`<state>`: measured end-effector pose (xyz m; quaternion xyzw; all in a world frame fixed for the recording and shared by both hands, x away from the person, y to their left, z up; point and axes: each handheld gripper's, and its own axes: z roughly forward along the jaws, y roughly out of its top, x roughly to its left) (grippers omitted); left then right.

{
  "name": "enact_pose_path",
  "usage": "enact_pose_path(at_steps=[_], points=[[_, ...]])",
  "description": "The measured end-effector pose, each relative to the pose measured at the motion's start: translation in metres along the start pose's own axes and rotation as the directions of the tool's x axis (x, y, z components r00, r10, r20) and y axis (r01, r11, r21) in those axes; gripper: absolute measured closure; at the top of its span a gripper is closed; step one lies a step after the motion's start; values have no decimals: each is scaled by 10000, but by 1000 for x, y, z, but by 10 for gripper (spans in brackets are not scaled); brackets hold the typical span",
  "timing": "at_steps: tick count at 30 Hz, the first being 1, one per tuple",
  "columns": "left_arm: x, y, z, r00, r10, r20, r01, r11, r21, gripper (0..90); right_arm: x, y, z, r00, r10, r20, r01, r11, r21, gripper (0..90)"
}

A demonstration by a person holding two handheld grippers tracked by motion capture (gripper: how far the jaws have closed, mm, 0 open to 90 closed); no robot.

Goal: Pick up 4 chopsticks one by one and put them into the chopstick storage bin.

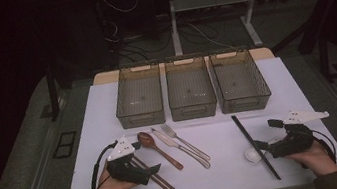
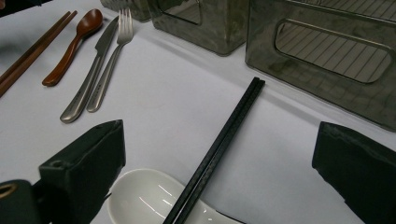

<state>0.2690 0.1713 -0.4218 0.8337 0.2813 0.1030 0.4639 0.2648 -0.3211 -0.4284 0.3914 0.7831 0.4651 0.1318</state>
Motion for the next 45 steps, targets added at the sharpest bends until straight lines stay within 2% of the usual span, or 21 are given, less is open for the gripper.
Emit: enact_pose_path(at_steps=[6, 12, 18, 24, 28, 32, 37, 41, 42, 45], points=[[-2, -3, 3, 10000, -4, 42, 3, 9997, 229, 0, 0, 0, 2, 9999, 163, -41, -161, 9994, 292, 27], [-3, -3, 3, 10000, -24, 58, 23, 9999, 166, 0, -2, 3, 3, 9992, 392, 56, -393, 9984, 401, 29], [-6, -4, 3, 10000, -5, 80, 4, 9999, 140, 0, 0, 11, 5, 9989, 361, 313, -376, 9981, 487, 29], [-6, -7, 2, 9996, -248, 148, 248, 9997, 16, 0, -4, 16, 15, 9976, 466, 511, -508, 9951, 849, 29], [-6, -7, 3, 9999, -98, 93, 97, 9999, 130, 0, -6, 19, 20, 9971, 498, 581, -553, 9937, 978, 29], [-6, -7, 3, 9999, -106, 91, 105, 9999, 84, 0, -9, 27, 30, 9963, 559, 658, -636, 9905, 1221, 63], [-6, -8, 3, 9999, -55, 132, 53, 9999, 116, 0, -11, 32, 41, 9972, 361, 653, -450, 9889, 1415, 139], [-4, -8, 3, 9999, -67, 134, 66, 9999, 112, 0, -11, 35, 47, 9967, 324, 741, -440, 9861, 1603, 150], [-4, -9, 3, 9999, -65, 132, 63, 9999, 105, 0, -12, 36, 51, 9967, 255, 770, -382, 9850, 1681, 191], [-4, -9, 3, 9999, -99, 129, 97, 9999, 105, 0, -13, 38, 56, 9975, 268, 654, -381, 9835, 1770, 240]])
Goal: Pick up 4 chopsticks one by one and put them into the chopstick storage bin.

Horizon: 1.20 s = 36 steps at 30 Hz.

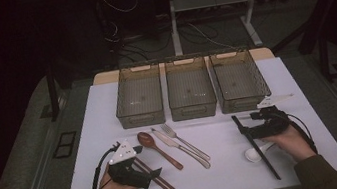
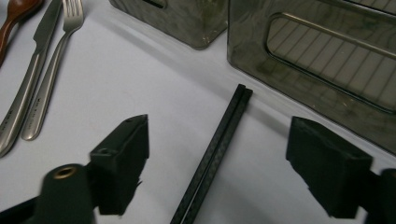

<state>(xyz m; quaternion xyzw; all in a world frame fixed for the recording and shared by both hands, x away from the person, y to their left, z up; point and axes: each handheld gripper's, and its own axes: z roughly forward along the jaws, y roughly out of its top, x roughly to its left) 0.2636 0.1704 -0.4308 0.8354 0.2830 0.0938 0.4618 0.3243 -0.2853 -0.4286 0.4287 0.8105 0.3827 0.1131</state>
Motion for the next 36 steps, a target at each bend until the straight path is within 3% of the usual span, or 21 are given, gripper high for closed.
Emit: enact_pose_path(at_steps=[14, 25, 36], points=[[4, -3, 0, 10000, -84, 5, 84, 10000, -45, 0, -4, 17, 20, 9993, -308, 223, 300, 9989, 357, 413], [4, -3, 0, 9999, -117, -60, 116, 9999, -109, 0, -5, 14, 25, 9993, -337, 188, 318, 9949, 953, 546], [4, -3, 1, 9999, -121, -60, 121, 9999, -79, 0, -4, 12, 28, 9991, -351, 221, 323, 9923, 1193, 646]])
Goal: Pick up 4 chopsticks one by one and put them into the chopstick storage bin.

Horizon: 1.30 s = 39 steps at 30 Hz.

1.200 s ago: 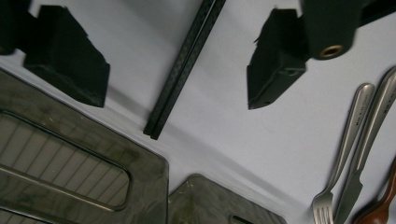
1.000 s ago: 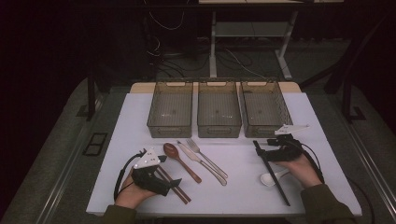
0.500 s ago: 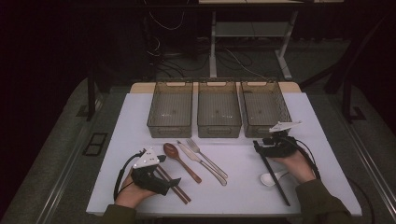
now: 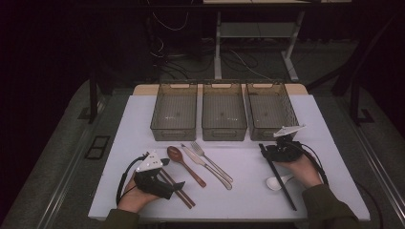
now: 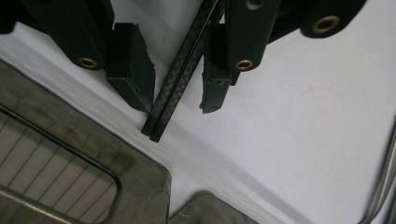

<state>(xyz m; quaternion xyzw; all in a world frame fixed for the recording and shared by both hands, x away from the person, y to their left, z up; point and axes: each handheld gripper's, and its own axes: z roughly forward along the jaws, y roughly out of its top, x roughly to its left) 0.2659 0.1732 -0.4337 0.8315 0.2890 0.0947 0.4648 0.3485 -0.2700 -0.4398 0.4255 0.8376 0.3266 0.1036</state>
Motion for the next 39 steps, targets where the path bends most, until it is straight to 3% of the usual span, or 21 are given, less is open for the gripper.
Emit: enact_pose_path(at_steps=[21, 39], points=[[0, 0, 1, 10000, -39, 44, 38, 10000, 48, 0, 2, 0, 2, 9996, -189, 197, 182, 9992, 357, 726], [0, 0, 1, 9999, -62, 96, 61, 10000, 38, 0, 3, 1, 2, 9984, -561, 40, 559, 9976, 415, 780]])
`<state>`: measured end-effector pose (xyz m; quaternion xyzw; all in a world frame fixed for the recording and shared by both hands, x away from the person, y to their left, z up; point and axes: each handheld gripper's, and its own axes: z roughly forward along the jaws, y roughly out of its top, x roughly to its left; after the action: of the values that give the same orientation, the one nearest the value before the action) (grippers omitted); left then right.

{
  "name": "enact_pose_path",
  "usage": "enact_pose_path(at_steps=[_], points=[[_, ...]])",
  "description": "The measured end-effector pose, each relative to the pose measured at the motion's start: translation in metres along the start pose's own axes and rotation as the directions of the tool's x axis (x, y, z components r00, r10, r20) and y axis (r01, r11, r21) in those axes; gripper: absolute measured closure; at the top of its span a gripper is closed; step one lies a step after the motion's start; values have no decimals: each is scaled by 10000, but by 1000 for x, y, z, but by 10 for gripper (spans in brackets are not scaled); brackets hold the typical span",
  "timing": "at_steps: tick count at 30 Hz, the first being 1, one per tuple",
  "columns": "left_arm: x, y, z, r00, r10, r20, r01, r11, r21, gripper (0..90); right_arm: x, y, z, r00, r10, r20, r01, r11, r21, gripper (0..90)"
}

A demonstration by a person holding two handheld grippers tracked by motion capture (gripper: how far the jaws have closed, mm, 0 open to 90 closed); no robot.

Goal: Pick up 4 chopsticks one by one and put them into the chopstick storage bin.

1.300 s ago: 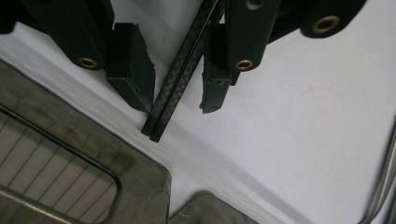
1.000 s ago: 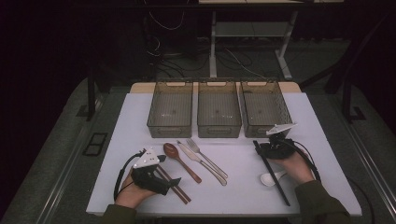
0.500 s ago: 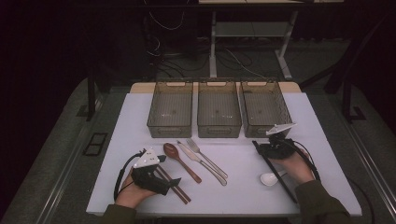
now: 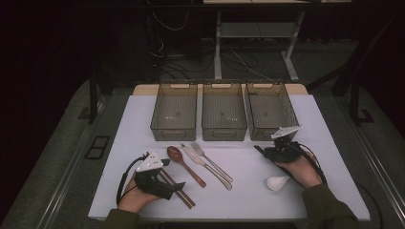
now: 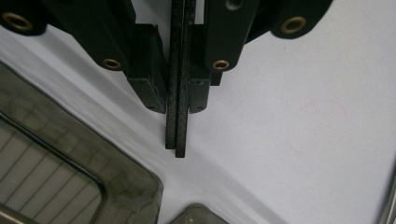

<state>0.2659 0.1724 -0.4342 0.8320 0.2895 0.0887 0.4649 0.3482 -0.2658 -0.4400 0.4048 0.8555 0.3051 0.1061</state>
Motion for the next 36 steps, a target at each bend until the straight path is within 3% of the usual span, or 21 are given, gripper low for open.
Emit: enact_pose_path(at_steps=[15, 23, 30, 36], points=[[0, 0, -1, 10000, -10, 24, 10, 10000, -42, 0, 13, 4, 5, 9963, -680, -519, 677, 9977, -66, 785], [0, 0, -1, 10000, -14, 36, 14, 10000, -43, 0, 10, 4, 2, 9970, -623, -450, 612, 9978, -268, 707], [0, 0, -1, 10000, -20, 37, 20, 10000, -48, 0, 5, 3, -10, 9957, -348, -864, 290, 9973, -669, 623], [0, 0, -1, 10000, -50, 26, 51, 10000, -66, 0, 3, -2, -27, 9952, -350, -911, 270, 9958, -874, 666]])
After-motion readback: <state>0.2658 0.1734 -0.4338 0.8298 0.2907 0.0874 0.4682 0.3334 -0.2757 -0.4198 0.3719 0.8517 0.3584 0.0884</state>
